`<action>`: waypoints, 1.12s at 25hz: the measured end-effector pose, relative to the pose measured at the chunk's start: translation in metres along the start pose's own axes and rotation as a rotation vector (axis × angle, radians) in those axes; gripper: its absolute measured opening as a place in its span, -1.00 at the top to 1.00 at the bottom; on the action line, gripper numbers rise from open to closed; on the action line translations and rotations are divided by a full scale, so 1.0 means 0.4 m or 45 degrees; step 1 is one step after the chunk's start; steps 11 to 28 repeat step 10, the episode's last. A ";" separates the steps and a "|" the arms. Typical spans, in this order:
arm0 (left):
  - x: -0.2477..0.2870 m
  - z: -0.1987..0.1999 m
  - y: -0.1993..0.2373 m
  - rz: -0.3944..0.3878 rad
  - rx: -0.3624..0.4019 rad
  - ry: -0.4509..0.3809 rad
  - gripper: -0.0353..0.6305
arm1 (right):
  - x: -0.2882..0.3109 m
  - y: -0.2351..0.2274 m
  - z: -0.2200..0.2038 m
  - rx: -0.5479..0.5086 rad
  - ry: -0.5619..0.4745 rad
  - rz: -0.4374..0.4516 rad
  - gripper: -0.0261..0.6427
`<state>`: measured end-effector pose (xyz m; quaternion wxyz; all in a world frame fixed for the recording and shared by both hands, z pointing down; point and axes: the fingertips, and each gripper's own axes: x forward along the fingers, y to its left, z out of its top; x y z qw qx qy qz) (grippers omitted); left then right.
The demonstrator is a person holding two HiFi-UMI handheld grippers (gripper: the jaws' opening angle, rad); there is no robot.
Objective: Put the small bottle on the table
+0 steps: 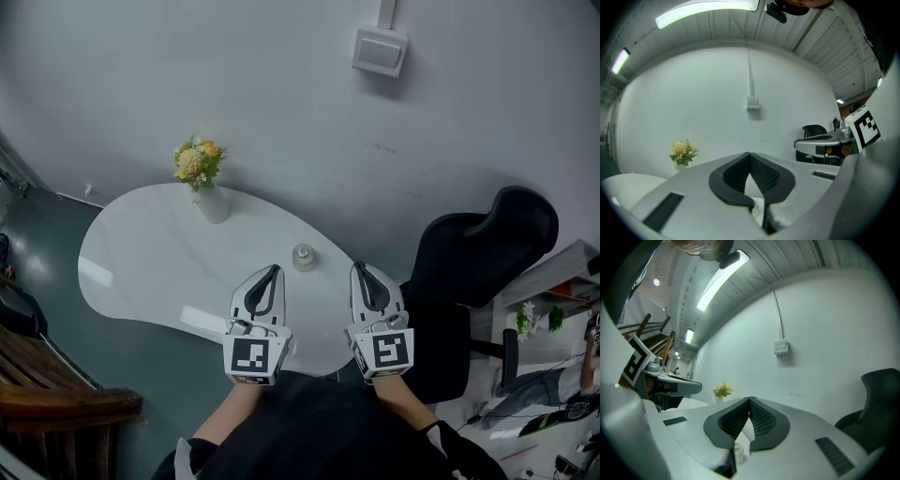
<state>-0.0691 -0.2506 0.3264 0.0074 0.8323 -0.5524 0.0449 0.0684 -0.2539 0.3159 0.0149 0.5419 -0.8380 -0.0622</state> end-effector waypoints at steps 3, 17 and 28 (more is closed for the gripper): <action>-0.002 -0.001 -0.004 -0.001 0.003 0.002 0.87 | -0.005 0.000 -0.001 0.004 -0.002 0.001 0.86; -0.001 0.000 -0.019 -0.001 0.008 -0.004 0.87 | -0.015 -0.010 -0.004 0.002 -0.002 0.013 0.86; -0.001 0.000 -0.019 -0.001 0.008 -0.004 0.87 | -0.015 -0.010 -0.004 0.002 -0.002 0.013 0.86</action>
